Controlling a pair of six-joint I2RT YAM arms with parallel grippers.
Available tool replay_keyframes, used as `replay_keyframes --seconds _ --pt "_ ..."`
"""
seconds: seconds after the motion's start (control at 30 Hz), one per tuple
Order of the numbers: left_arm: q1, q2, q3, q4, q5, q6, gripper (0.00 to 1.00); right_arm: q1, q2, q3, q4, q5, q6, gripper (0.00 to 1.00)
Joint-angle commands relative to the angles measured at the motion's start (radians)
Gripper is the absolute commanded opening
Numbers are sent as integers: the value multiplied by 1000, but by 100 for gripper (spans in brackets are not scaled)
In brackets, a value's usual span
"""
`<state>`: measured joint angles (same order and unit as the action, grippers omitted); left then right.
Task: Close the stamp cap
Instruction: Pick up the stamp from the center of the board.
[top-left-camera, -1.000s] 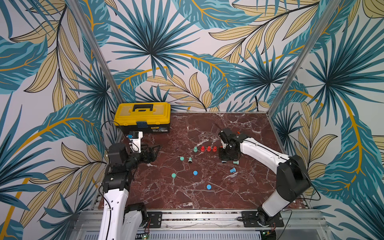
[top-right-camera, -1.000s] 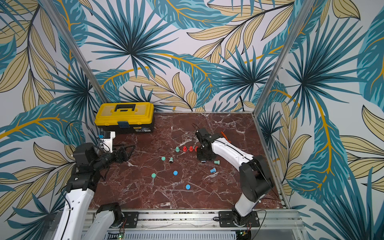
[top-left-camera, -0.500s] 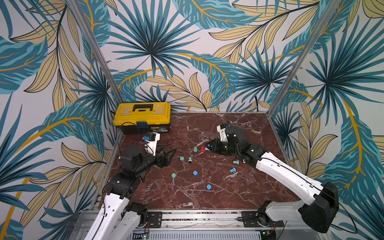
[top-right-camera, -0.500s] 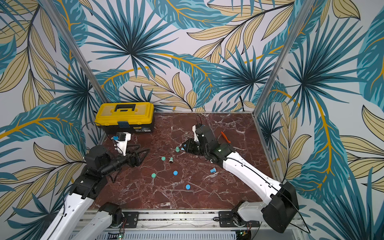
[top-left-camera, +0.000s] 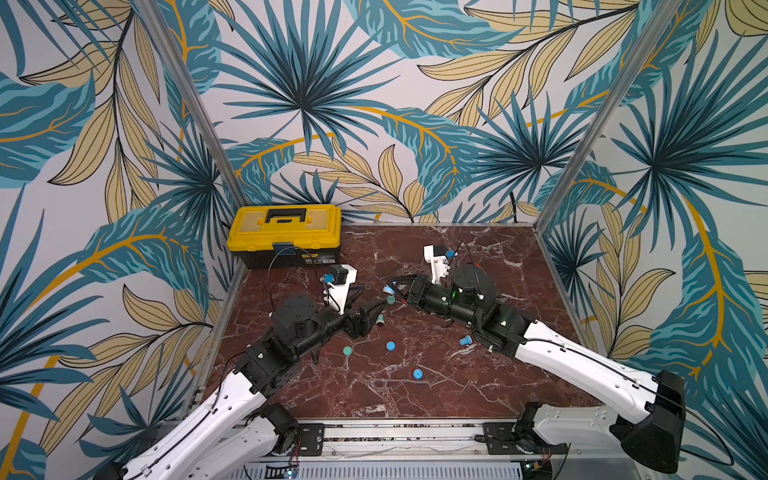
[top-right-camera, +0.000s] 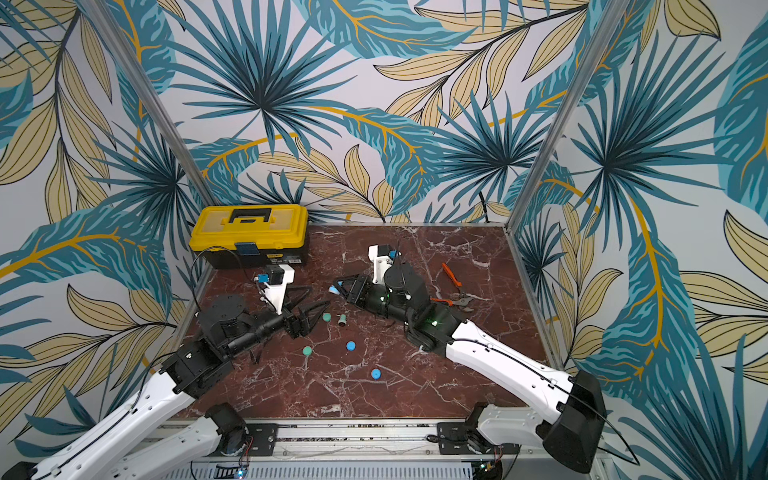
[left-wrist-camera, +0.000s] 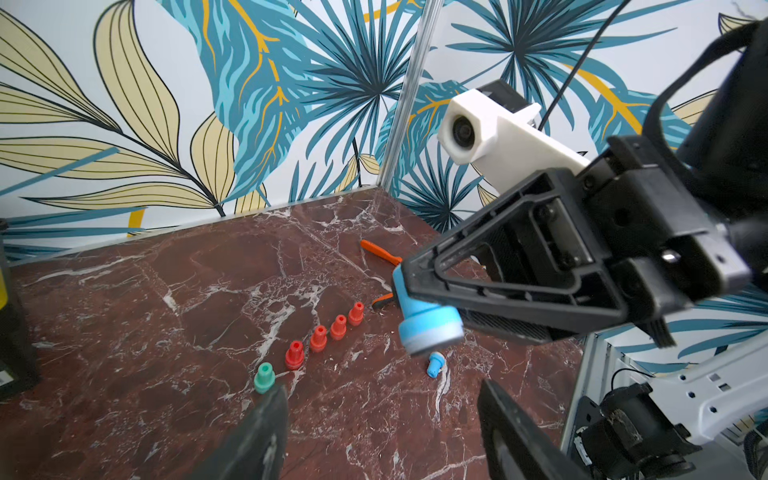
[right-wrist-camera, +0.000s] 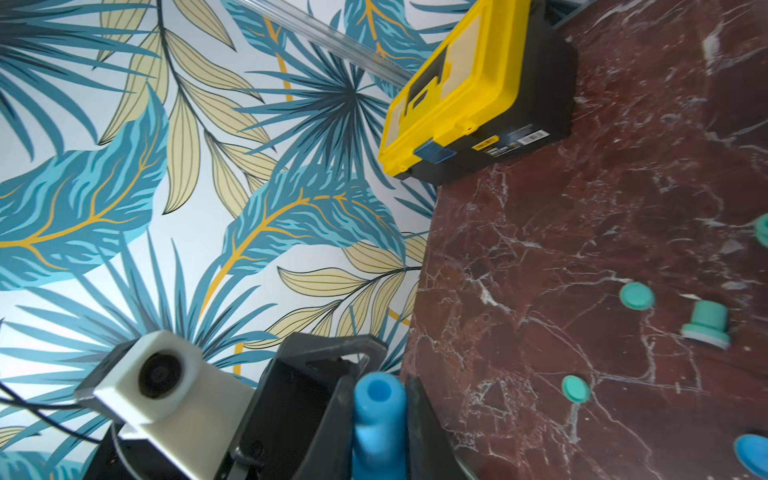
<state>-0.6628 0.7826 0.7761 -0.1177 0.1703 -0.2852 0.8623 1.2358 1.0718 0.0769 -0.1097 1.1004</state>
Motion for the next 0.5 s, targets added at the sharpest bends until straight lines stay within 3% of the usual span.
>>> replay_keyframes --seconds 0.0,0.47 --pt "-5 10 32 84 -25 -4 71 22 7 -6 74 38 39 5" --pt "-6 53 45 115 40 -3 59 57 45 19 106 38 41 5"
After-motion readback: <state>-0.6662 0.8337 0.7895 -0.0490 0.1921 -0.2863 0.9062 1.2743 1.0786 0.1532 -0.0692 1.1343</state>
